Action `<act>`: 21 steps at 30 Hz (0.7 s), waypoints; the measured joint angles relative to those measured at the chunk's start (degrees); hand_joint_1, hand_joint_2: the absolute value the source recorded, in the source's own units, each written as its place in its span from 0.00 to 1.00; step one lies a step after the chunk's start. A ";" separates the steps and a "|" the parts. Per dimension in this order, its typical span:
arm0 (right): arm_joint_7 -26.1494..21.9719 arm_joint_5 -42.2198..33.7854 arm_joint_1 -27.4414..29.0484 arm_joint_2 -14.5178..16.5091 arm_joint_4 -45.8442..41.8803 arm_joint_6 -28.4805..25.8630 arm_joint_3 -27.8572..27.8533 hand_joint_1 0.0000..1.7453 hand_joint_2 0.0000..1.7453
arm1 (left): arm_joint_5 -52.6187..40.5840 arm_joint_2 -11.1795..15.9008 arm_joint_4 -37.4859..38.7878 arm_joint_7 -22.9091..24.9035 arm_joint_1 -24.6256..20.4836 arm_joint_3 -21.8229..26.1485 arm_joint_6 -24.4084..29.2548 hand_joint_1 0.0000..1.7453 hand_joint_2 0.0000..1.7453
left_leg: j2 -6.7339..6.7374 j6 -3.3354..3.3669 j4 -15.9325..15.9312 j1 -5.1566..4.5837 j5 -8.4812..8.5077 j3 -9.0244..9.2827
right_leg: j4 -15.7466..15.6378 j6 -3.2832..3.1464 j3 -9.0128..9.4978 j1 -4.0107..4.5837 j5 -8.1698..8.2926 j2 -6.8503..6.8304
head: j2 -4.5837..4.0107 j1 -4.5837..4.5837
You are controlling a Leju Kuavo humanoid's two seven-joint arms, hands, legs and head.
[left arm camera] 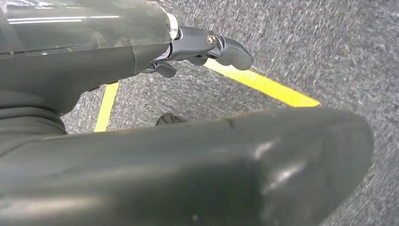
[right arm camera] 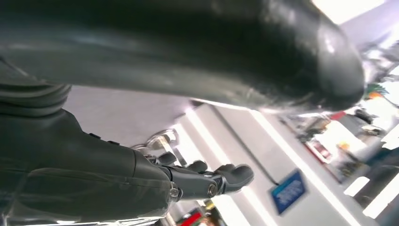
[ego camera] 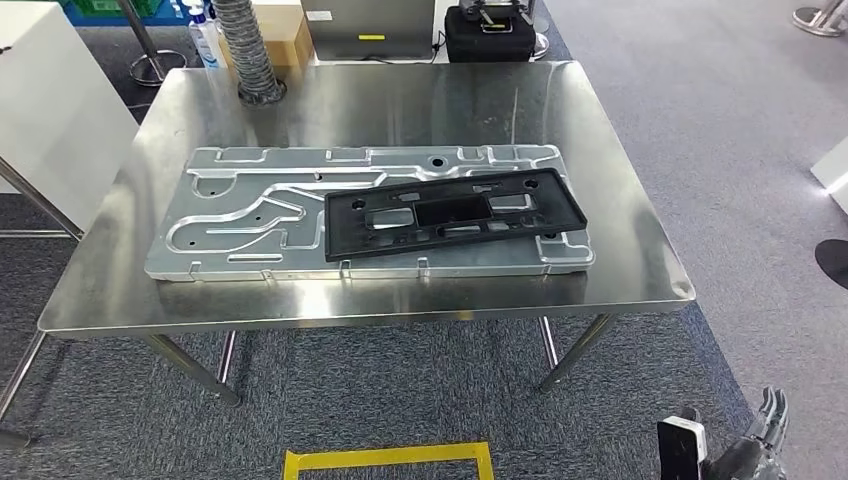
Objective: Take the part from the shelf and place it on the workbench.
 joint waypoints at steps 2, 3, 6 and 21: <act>0.00 1.91 -0.18 -0.01 4.58 -0.58 -2.09 0.00 0.00 | -0.40 -0.21 0.01 0.23 0.05 0.14 -0.01 0.00 0.00 | -0.03 -0.71 -0.24 0.24 0.59 0.14 | -0.47 -0.79 -0.42 0.16 0.98 0.00 | 0.01 0.01; 0.00 2.40 -0.34 -0.02 7.08 -0.75 -3.07 0.00 0.00 | -0.59 -0.29 0.01 0.44 0.08 0.19 -0.03 0.00 0.00 | -0.11 -0.92 0.19 0.32 -0.19 -0.18 | -0.63 -1.20 -0.90 0.17 1.67 -0.03 | 0.01 0.00; 0.02 3.14 -0.78 -0.11 15.30 -1.19 -5.82 0.00 0.00 | -1.35 -0.46 0.02 1.08 0.34 0.26 -0.06 0.00 0.00 | -0.33 -1.13 7.31 0.39 -8.44 -2.14 | -0.94 -2.06 -3.12 0.12 3.96 -0.09 | 0.00 0.00; 7.61 9.10 -3.73 -0.63 46.54 -4.05 -12.40 0.00 0.00 | -4.73 -0.44 0.03 1.52 -0.06 -0.11 -0.39 0.00 0.00 | 0.10 1.43 -1.64 0.11 -7.24 8.83 | 9.28 0.98 -12.76 -0.24 0.82 0.29 | 0.01 0.00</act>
